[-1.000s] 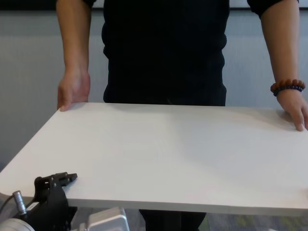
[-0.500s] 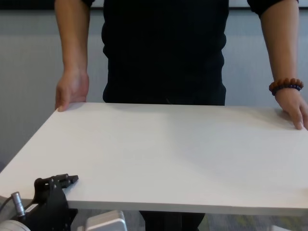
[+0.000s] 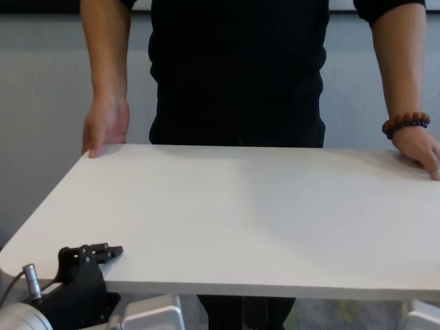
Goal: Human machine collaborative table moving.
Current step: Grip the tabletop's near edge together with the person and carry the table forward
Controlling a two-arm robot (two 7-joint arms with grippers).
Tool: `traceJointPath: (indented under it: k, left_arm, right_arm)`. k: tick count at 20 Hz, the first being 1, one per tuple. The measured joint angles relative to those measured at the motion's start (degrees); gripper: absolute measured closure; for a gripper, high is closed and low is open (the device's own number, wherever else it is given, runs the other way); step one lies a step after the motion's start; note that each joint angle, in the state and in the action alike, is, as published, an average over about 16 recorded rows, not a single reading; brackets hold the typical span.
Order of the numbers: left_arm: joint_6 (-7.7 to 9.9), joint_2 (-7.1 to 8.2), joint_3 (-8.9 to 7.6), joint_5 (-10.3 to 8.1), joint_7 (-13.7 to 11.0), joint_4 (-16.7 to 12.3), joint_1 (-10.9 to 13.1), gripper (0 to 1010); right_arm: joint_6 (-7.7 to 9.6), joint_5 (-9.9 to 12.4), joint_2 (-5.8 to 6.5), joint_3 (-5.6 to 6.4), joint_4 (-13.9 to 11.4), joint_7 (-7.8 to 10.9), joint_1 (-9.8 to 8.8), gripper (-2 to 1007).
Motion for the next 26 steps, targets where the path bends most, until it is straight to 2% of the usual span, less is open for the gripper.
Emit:
traceJointPath:
  k: [6,12,19,26]
  left_arm:
    - [-0.55,0.55,-0.11,-0.58,-1.2,-0.6,-1.0,688]
    - [-0.55,0.49,-0.34,-1.06,-2.0,0.0,-2.5,688]
    - [-0.8,-0.06,0.03,-1.44,-2.7,2.3,-5.0,687]
    - [-0.91,-1.27,1.07,-1.48,-2.4,5.6,-7.7,687]
  right_arm:
    - [-1.37,0.5,-0.23,1.46,0.9,1.22,0.97,775]
    - [-2.56,-0.3,-1.08,1.8,3.7,2.4,3.5,775]
    - [-4.42,-1.4,-2.23,1.97,7.5,3.54,6.58,775]
    - [-6.36,-2.1,-3.26,2.41,10.4,4.12,8.64,775]
